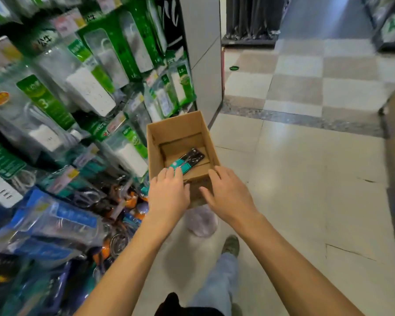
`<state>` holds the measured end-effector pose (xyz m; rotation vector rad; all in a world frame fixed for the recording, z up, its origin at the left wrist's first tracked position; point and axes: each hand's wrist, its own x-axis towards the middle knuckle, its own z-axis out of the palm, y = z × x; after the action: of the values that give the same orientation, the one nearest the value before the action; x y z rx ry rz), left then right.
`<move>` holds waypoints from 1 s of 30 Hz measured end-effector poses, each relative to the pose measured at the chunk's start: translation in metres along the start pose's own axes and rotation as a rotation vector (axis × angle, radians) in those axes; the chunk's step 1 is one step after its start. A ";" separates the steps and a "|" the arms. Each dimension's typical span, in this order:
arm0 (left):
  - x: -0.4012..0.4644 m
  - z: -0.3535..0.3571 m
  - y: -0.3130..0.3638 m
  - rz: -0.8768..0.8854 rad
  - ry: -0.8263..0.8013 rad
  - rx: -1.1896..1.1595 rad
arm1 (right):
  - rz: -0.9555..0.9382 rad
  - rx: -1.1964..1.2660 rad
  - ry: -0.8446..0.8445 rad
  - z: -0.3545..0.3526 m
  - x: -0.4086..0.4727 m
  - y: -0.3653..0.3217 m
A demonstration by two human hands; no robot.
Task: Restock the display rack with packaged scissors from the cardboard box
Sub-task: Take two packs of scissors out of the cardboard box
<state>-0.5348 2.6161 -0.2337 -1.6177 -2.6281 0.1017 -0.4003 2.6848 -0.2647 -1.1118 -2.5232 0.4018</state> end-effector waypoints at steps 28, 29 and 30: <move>0.152 0.067 0.039 -0.655 -0.408 -0.067 | -0.736 -0.209 -0.631 0.074 0.271 0.057; 0.157 0.071 0.041 -0.692 -0.436 -0.090 | -0.767 -0.220 -0.659 0.081 0.276 0.056; 0.162 0.075 0.043 -0.735 -0.461 -0.109 | -0.804 -0.233 -0.683 0.088 0.282 0.054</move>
<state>-0.5754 2.7779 -0.3098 -0.5917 -3.4408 0.3292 -0.5797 2.9214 -0.3072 0.1052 -3.3844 0.2841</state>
